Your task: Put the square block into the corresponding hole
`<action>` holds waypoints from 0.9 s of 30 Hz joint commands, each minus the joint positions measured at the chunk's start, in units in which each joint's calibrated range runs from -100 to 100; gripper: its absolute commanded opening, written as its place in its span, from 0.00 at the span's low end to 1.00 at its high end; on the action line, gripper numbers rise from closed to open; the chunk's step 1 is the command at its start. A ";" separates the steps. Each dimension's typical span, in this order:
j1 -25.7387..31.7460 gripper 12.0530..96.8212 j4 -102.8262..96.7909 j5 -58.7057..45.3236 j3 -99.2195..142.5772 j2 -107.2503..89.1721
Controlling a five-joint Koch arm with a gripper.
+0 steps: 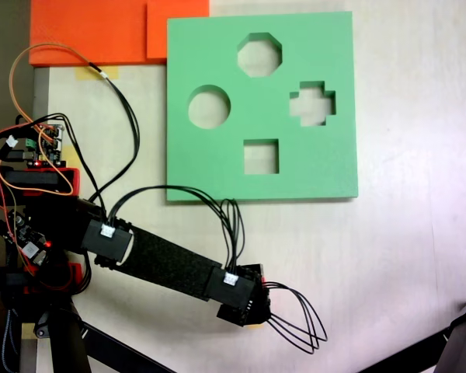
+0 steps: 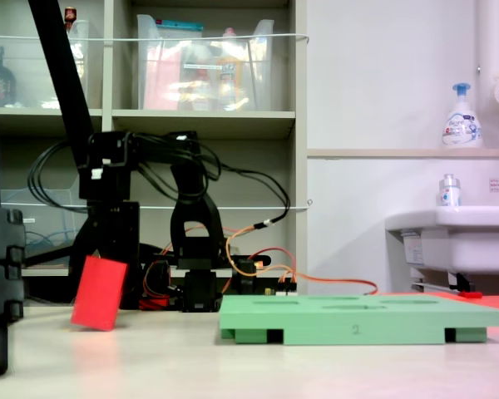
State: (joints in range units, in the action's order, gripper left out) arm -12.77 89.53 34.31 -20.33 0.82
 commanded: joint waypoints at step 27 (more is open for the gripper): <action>18.85 0.15 10.47 18.36 -12.17 -24.56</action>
State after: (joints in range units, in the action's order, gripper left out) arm 4.71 97.75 50.33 -25.82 -27.36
